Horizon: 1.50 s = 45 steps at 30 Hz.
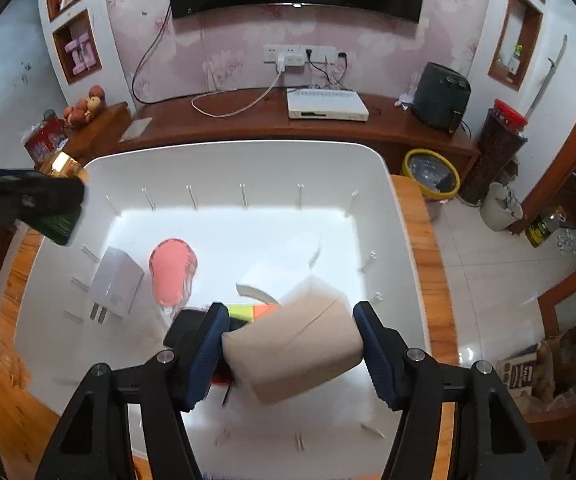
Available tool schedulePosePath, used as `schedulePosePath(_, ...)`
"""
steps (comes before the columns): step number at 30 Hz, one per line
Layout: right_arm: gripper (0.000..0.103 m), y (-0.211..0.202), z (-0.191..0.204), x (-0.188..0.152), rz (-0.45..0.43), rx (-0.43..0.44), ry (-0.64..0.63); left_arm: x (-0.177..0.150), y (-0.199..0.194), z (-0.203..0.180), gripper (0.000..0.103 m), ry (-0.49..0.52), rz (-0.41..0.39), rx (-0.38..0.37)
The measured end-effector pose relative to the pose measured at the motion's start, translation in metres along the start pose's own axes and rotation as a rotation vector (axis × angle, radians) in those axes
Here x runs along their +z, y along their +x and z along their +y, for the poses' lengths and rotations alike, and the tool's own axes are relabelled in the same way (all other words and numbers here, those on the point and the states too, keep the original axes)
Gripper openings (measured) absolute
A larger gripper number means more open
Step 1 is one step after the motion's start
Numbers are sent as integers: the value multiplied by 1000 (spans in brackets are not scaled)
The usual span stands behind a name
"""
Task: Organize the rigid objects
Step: 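Carry the green jar and beige box over the white bin, then lower both objects into the bin and open both grippers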
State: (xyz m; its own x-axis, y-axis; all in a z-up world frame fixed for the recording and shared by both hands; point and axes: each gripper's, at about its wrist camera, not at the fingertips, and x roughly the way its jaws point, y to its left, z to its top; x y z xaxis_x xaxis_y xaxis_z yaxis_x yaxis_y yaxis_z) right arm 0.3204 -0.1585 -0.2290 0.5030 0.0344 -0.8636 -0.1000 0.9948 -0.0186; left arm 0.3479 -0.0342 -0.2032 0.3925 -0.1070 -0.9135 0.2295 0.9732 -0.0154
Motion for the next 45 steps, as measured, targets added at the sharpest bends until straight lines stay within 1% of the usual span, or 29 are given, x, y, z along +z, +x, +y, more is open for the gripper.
schedulePosePath(3,65,8,5,6,-3,38,10,3,17,-1,44,-4,30,12)
schedulePosePath(4,65,10,9,8,-5,38,-1,4,20,-1,44,-7,36,14)
schedulePosePath(8,66,15,26,11,9,101,-56,8,32,-4,44,-19,69,5)
schedulePosePath(10,67,17,32,11,14,107,-69,9,38,-6,45,-23,93,8)
schedulePosePath(13,75,13,31,10,-7,106,-41,9,44,-6,46,-23,118,25)
schedulePosePath(14,76,11,30,10,-17,101,-37,9,44,-6,47,-22,120,25)
schedulePosePath(16,76,7,29,9,-37,103,-36,7,41,-7,61,-20,115,19)
schedulePosePath(17,76,3,28,8,-48,108,-35,7,39,-7,65,-21,110,18)
schedulePosePath(18,76,2,27,9,-56,110,-34,7,37,-8,72,-21,104,16)
schedulePosePath(19,76,-1,26,7,-67,109,-32,6,35,-9,77,-21,98,13)
schedulePosePath(20,76,-2,26,8,-71,106,-32,6,33,-9,78,-21,93,12)
schedulePosePath(26,76,-18,25,1,-78,129,-6,1,19,-17,78,1,81,2)
schedulePosePath(31,76,-36,25,-10,-96,125,2,-9,3,-23,78,23,66,-5)
schedulePosePath(45,76,-96,29,-39,-150,122,36,-44,-59,-22,79,22,3,-48)
